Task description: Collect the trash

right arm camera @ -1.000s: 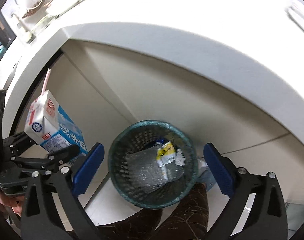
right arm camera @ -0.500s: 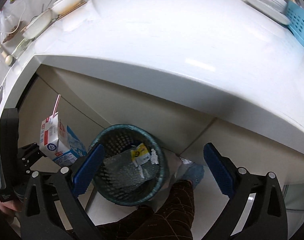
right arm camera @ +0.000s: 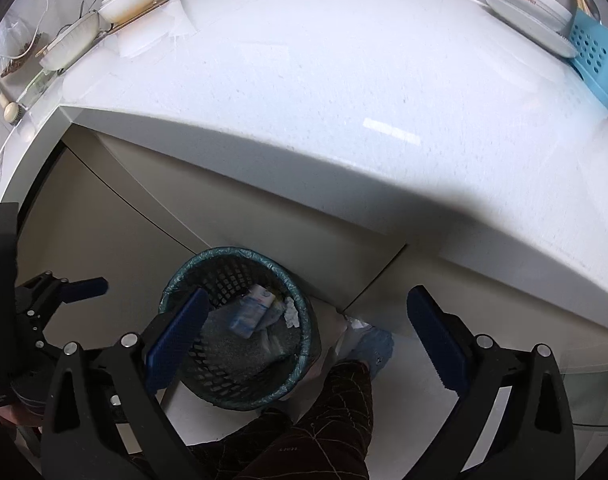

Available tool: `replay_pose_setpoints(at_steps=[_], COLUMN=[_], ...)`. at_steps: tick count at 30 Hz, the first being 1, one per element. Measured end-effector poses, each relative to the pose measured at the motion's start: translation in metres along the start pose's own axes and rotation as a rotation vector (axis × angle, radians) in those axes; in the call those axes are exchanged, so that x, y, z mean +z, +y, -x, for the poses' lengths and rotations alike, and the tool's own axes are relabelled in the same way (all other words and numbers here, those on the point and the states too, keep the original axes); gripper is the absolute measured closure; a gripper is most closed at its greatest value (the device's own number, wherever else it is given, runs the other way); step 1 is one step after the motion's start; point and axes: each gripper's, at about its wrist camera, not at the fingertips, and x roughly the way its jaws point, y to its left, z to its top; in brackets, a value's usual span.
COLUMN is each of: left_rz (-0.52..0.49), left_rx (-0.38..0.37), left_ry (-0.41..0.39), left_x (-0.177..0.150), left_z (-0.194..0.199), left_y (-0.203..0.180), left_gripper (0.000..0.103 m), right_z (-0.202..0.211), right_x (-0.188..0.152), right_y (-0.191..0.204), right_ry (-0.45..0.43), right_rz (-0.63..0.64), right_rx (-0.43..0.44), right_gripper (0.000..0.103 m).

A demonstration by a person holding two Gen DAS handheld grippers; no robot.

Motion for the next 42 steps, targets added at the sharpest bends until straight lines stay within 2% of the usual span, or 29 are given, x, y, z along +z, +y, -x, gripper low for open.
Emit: replay_pose_setpoints(at_steps=[7,13,17,21,24,29,34,42], left_rz=[0.030,0.103,0.160,0.206,0.221,0.251,0.260,0.249], left_rx=[0.041,0.084,0.152,0.160,0.161,0.164,0.167,0.159], left_ry=[-0.030,-0.093,-0.136,-0.139,-0.143,-0.170,-0.172,-0.167], left_x=[0.000,0.020,0.032,0.037,0.036,0.034,0.030,0.025], left_z=[0.032,0.099,0.148,0.185,0.206,0.241,0.257,0.255], left_y=[0.003,0.022,0.031,0.040,0.041,0.040,0.035,0.027], left_gripper=[0.006,0.007,0.007,0.007,0.007,0.007,0.007,0.007], right_z=[0.024,0.063,0.098,0.132,0.157,0.183,0.192,0.191], right_x=[0.011,0.026,0.036,0.050,0.059,0.069,0.066,0.058], right_y=[0.007,0.016,0.020,0.028,0.029,0.029,0.032,0.033], right_ry=[-0.030,-0.044,-0.072,-0.101,-0.124,-0.089,-0.063,-0.048], right_rz=[0.028,0.025,0.006,0.023,0.026,-0.003,-0.009,-0.026], right_rx=[-0.003,-0.014,-0.009,-0.035,-0.022,-0.017,-0.028,-0.027], right_gripper=[0.008,0.008,0.008,0.008,0.008,0.008,0.008,0.008])
